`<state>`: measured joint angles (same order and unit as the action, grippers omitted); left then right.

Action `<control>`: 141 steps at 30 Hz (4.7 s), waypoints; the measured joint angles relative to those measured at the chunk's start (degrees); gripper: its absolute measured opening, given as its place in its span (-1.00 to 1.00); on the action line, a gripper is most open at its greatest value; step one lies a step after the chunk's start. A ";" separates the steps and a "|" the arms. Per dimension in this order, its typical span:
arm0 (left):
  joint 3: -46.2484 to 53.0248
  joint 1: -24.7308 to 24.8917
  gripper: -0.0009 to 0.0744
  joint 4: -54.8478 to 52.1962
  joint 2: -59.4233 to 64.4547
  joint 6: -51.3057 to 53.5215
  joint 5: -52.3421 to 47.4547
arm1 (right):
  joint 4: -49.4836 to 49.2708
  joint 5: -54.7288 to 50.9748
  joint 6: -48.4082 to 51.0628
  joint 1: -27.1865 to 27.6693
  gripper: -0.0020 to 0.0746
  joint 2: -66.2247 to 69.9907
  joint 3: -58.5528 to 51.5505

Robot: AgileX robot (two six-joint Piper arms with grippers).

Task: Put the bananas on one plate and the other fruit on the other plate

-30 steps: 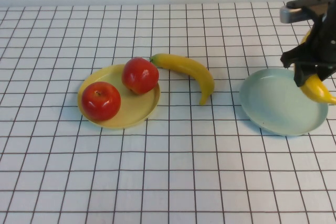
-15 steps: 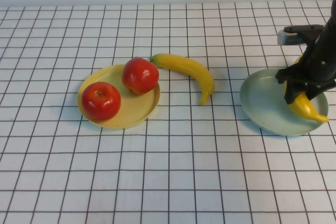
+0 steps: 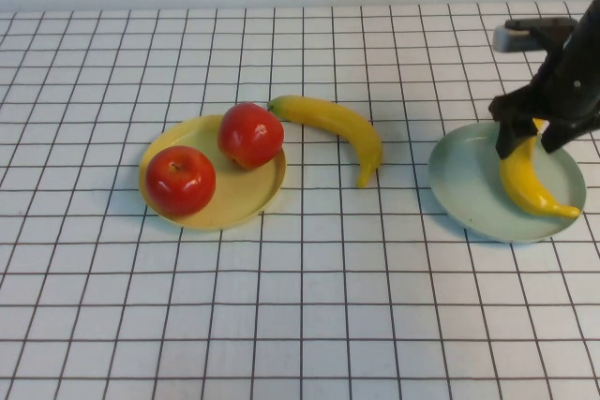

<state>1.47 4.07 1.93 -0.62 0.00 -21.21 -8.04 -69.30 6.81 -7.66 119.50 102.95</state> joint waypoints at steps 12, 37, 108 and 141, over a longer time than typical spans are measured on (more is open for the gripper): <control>0.00 0.00 -0.98 0.00 0.00 0.00 0.00 | -2.33 -1.13 0.62 -11.18 0.29 1.04 14.53; 0.00 0.00 -0.98 0.00 0.00 0.00 0.00 | 3.98 5.25 -1.79 -18.25 0.30 16.13 20.83; 0.00 0.00 -0.98 0.00 0.00 0.00 0.00 | 17.47 18.24 -21.62 -10.62 -0.01 -15.55 -28.27; 0.00 0.00 -0.98 0.00 0.00 0.00 0.00 | 14.87 59.82 -20.34 -14.68 -0.99 -74.66 -72.44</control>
<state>1.47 4.07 1.93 -0.62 0.00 -21.21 6.82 -9.48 -13.53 -22.34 44.85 30.50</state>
